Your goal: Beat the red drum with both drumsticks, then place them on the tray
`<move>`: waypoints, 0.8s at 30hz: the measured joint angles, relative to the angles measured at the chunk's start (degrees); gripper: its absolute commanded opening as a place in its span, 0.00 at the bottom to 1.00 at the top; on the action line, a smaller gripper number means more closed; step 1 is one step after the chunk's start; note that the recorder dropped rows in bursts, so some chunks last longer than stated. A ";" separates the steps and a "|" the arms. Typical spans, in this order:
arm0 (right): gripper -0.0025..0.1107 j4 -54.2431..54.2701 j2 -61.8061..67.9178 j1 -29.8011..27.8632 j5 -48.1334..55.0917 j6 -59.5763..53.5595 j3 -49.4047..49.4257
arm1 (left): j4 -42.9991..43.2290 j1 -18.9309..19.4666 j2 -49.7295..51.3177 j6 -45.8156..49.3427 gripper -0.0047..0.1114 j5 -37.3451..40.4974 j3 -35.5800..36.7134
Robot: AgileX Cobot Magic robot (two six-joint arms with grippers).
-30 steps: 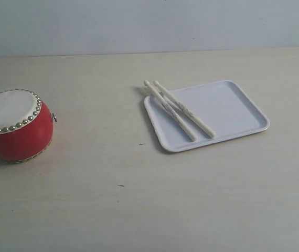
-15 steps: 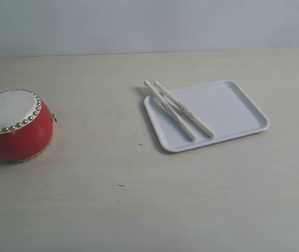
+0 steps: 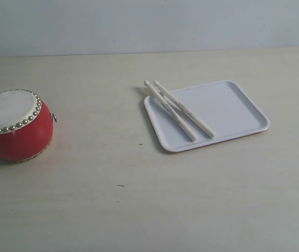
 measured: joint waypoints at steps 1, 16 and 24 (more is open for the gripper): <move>0.02 -0.09 -1.45 -0.09 1.75 0.00 0.00 | 0.00 0.00 0.00 0.00 0.04 0.00 0.00; 0.02 -0.23 -1.88 -10.55 3.97 0.00 0.00 | 0.00 0.00 0.00 0.00 0.04 0.00 0.00; 0.02 -0.23 -1.88 -10.55 3.97 0.00 0.00 | 0.00 0.00 0.00 0.00 0.04 0.00 0.00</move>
